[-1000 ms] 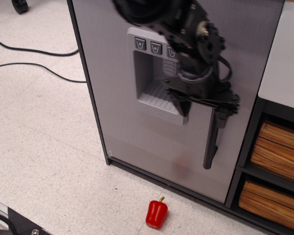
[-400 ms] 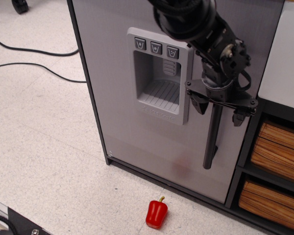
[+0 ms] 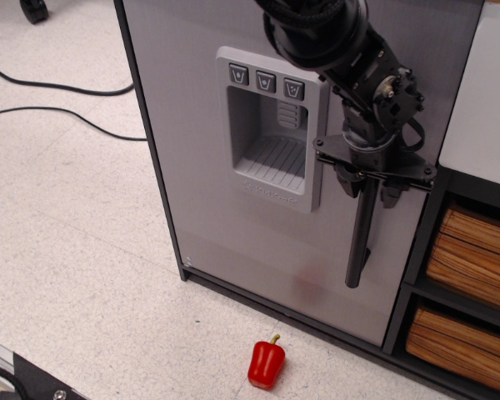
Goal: Open fridge
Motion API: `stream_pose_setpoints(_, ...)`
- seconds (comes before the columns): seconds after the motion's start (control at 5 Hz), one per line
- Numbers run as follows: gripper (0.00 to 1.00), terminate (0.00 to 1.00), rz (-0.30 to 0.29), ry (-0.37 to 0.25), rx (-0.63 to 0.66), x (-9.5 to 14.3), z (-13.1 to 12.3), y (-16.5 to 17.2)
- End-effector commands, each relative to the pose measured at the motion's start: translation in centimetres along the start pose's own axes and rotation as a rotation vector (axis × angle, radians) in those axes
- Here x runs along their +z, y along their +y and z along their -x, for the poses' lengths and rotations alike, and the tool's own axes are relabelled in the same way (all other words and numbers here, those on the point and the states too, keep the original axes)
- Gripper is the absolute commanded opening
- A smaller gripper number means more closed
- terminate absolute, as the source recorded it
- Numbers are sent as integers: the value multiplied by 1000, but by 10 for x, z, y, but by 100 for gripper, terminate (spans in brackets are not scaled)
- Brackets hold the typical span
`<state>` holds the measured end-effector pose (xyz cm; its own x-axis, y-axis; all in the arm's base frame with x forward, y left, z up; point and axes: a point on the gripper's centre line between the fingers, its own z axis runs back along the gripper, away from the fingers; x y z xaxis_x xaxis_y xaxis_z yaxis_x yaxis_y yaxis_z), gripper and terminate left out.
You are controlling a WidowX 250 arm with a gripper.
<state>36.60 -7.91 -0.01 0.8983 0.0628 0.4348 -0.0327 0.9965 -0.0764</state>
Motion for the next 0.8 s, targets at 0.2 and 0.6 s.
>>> stream_pose_setpoints(0.2,0,0,42,-35,-29,33,23,4)
stream_pose_setpoints(0.6,0,0,42,-20,-66,49,52,12)
